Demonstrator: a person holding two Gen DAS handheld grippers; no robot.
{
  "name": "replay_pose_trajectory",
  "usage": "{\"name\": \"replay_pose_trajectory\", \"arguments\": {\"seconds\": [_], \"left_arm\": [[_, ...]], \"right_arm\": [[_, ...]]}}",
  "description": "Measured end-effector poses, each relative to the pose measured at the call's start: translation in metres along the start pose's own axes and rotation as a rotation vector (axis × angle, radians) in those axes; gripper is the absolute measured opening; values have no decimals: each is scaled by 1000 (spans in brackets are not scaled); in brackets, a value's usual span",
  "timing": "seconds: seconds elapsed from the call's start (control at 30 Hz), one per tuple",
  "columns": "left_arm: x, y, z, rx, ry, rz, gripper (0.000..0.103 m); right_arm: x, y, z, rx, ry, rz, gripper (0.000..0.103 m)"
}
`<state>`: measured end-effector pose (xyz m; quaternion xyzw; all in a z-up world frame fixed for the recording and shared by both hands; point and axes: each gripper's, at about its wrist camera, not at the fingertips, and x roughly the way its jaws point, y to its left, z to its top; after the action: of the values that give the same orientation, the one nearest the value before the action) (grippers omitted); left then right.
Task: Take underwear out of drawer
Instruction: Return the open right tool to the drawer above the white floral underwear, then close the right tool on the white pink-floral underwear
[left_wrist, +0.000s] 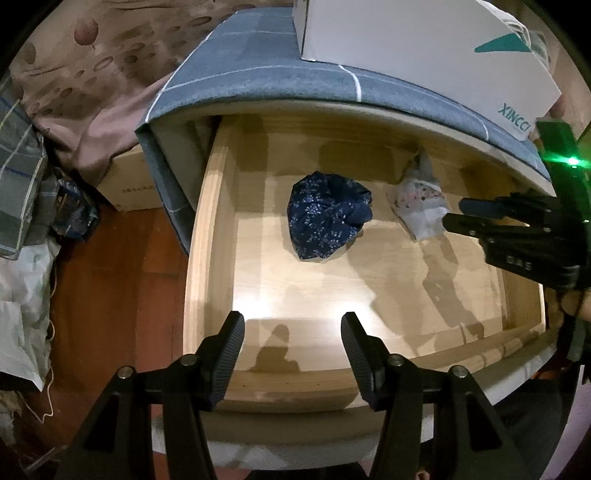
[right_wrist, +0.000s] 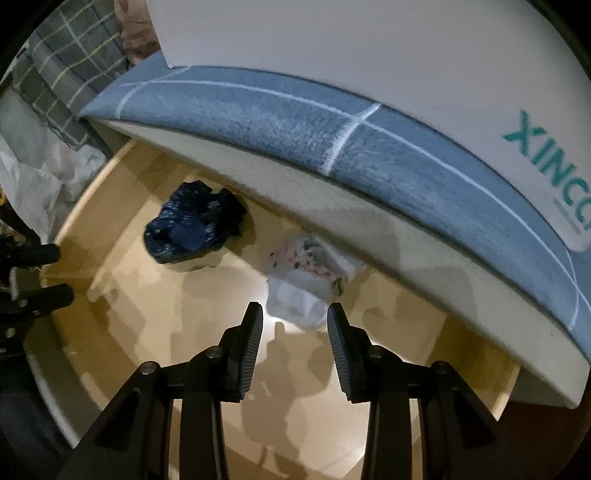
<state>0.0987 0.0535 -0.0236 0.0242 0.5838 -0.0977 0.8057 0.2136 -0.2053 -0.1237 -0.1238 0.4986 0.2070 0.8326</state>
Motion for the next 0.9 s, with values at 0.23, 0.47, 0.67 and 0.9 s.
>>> {"name": "replay_pose_trajectory", "arguments": {"seconds": [0.23, 0.47, 0.67, 0.9], "left_arm": [[2, 1, 0, -14, 17, -8, 56], [5, 4, 0, -27, 30, -22, 56], [6, 3, 1, -26, 33, -28, 56], [8, 7, 2, -47, 39, -40, 56]], "right_arm": [[26, 10, 13, -59, 17, -59, 34], [56, 15, 15, -103, 78, -134, 34], [62, 11, 12, -84, 103, -109, 34], [64, 11, 10, -66, 118, -91, 31]]}}
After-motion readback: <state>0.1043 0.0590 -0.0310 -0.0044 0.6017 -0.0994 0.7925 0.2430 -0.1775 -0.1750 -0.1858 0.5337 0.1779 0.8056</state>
